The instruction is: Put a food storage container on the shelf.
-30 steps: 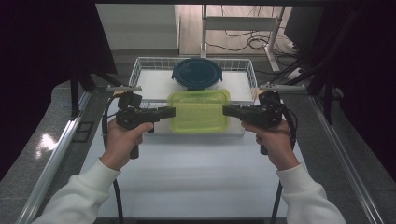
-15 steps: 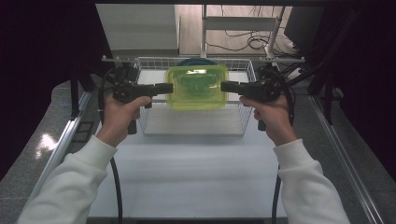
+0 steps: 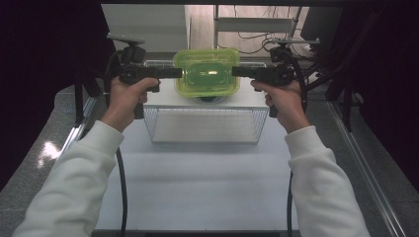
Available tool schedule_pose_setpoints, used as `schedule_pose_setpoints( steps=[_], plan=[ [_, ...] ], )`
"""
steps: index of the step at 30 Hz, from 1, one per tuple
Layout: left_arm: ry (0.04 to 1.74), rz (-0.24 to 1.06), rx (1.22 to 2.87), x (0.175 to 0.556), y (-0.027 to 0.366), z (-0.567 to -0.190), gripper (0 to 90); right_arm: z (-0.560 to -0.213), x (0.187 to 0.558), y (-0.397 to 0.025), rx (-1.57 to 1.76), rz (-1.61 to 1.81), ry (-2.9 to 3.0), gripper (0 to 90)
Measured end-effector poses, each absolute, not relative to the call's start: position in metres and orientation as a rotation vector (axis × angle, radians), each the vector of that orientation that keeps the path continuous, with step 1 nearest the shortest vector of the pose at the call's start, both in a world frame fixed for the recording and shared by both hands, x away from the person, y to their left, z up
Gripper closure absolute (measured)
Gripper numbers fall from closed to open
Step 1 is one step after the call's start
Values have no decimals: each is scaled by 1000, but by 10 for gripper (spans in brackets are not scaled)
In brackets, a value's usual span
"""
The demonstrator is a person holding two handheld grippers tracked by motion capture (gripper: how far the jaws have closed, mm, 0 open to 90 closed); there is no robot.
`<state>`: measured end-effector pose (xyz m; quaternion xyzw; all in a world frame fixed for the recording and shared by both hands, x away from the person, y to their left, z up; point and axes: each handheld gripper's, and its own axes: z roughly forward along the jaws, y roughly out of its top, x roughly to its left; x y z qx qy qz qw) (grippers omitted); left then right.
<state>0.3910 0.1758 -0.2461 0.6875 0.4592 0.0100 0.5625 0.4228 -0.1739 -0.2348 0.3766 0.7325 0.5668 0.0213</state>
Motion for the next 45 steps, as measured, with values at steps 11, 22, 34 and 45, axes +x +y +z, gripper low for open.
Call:
schedule_pose_setpoints(
  steps=[11, 22, 34, 45],
  plan=[
    [1133, -22, 1616, 423, 179, -249, 799, -236, 453, -168, 1302, 1739, 2269, 780],
    [1203, -116, 1566, 448, 180, -260, 790, -254, 486, -171, 1511, 1783, 2260, 770],
    [1279, -204, 1479, 480, 181, -273, 738, -265, 506, -168, 1730, 1796, 2187, 716],
    [1316, -64, 1514, 482, 175, -280, 376, -270, 507, -169, 1719, 1806, 2118, 384]
  ],
)
